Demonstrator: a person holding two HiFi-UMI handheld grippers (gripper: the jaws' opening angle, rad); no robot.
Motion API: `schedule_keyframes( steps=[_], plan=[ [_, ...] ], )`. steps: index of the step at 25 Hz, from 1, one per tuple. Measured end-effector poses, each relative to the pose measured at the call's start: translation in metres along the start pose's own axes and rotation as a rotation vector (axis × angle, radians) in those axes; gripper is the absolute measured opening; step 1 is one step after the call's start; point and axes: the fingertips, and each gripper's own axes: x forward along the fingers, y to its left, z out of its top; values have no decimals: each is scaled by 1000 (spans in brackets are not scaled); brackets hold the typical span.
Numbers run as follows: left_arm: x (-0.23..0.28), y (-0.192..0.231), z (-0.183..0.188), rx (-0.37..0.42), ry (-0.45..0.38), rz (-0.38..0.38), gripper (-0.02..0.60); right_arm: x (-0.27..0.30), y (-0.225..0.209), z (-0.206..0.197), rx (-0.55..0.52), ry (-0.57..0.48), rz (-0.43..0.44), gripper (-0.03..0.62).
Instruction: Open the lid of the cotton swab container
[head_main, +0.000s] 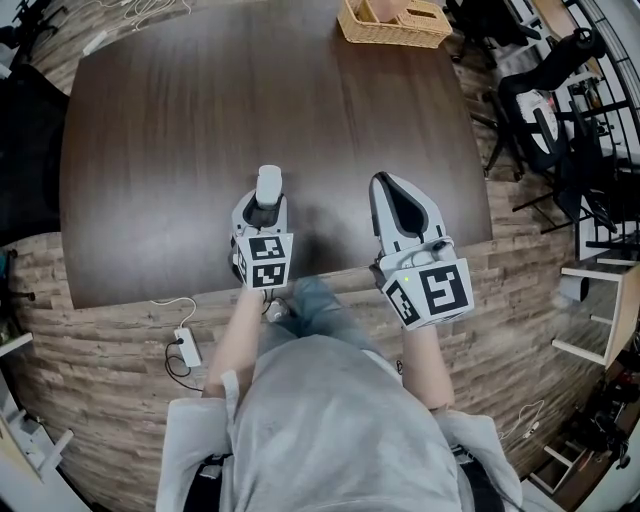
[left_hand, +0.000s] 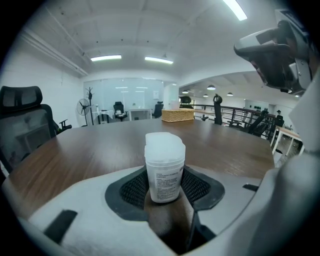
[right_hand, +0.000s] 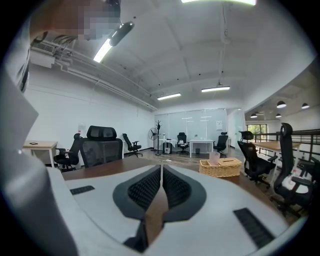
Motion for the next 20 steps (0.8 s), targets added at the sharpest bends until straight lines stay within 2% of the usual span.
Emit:
schedule_keyframes(
  steps=[9, 15, 20],
  plan=[
    [-32, -16, 42, 74, -69, -142, 195, -1, 8, 13, -2, -36, 11, 18],
    [-68, -22, 85, 112, -162, -185, 195, -8, 16, 24, -16, -63, 21, 18],
    [-99, -25, 111, 127, -208, -220, 195, -15, 23, 33, -22, -89, 28, 18]
  ],
)
